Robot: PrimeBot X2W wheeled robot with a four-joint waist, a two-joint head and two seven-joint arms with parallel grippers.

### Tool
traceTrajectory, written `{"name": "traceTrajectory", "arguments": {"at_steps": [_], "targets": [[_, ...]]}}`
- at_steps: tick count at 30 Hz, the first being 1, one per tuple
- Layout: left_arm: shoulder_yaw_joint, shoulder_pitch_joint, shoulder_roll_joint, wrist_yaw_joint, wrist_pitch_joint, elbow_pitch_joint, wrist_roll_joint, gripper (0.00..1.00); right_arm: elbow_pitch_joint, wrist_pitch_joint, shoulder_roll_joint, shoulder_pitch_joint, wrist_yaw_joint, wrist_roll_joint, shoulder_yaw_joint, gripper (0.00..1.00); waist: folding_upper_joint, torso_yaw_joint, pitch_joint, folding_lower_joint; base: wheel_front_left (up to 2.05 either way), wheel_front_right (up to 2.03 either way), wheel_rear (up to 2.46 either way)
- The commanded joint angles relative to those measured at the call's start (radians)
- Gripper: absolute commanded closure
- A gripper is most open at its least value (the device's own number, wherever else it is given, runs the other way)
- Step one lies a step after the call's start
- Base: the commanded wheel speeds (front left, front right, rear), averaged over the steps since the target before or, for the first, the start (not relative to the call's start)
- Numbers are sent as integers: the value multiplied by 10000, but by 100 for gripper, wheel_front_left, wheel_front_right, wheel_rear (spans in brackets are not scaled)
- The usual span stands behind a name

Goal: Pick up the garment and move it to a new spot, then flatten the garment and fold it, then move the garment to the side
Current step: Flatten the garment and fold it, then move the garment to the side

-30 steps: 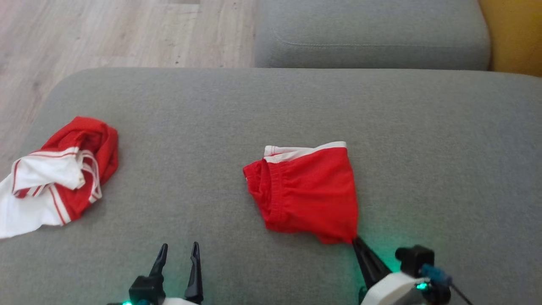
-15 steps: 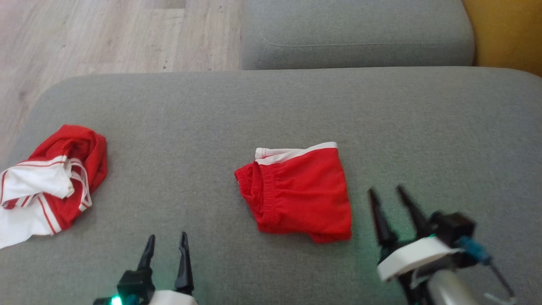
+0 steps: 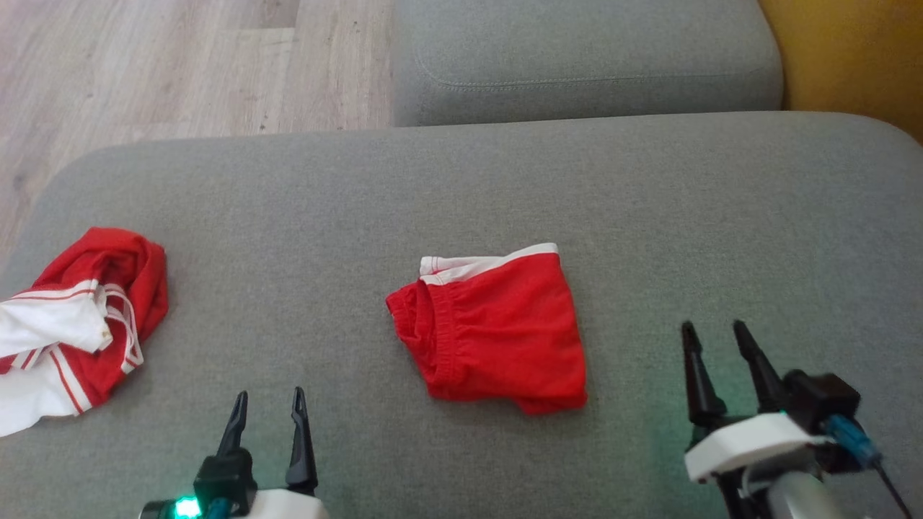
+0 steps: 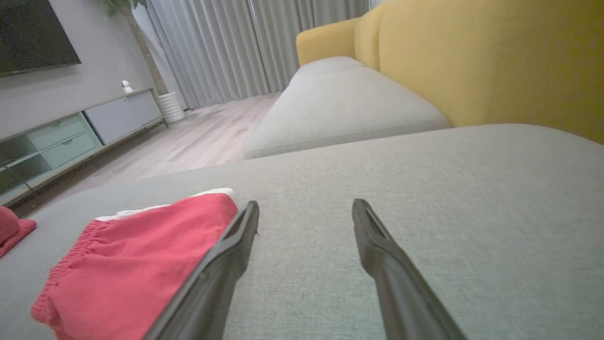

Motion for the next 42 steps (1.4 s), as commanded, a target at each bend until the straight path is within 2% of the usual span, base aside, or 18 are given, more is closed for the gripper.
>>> {"name": "traceTrajectory", "arguments": {"at_steps": [1,9,17,20,23,29,30,31,36,42], "targets": [[323,-293,26,104,-53,-360,127,0,-219,-137,-22,-194,-7,-103,16,0,-1,6,19,0,0,0,0],[260,-306,26,167,-53,-464,215,0,23,-137,-22,-263,-7,-282,-330,0,-1,36,140,0,0,0,0],[-231,-474,26,41,-53,-389,18,0,840,-137,-22,-1045,-7,314,909,0,-1,585,551,0,0,0,0],[-523,-662,26,-31,-53,-336,-43,0,1477,-137,-22,-1783,-7,661,1193,0,-1,1035,901,0,0,0,0],[-810,-868,26,-78,-53,-181,-113,0,2709,-137,-22,-2628,-7,960,1371,0,-1,1666,1258,0,0,0,0],[-898,-958,26,-91,-53,-81,-82,0,4496,-137,-22,-3185,-7,1628,1863,0,-1,2236,1501,0,0,0,0],[-892,-960,26,-101,-53,-94,-75,0,4690,-137,-22,-3211,-7,2060,2182,31,-1,2287,1518,0,0,0,0],[-883,-953,26,-95,-53,-113,-67,0,4667,-137,-22,-3221,-7,2185,2261,100,-1,2280,1516,0,0,0,0],[-828,-856,26,-115,-53,-259,-96,0,3996,-137,-22,-3121,-7,1982,1751,100,-1,1677,1358,0,0,0,0],[-897,-942,26,-298,-53,-318,-31,0,3546,-137,-22,-3046,-7,1697,1650,100,-1,-289,1197,0,0,0,0]]}}
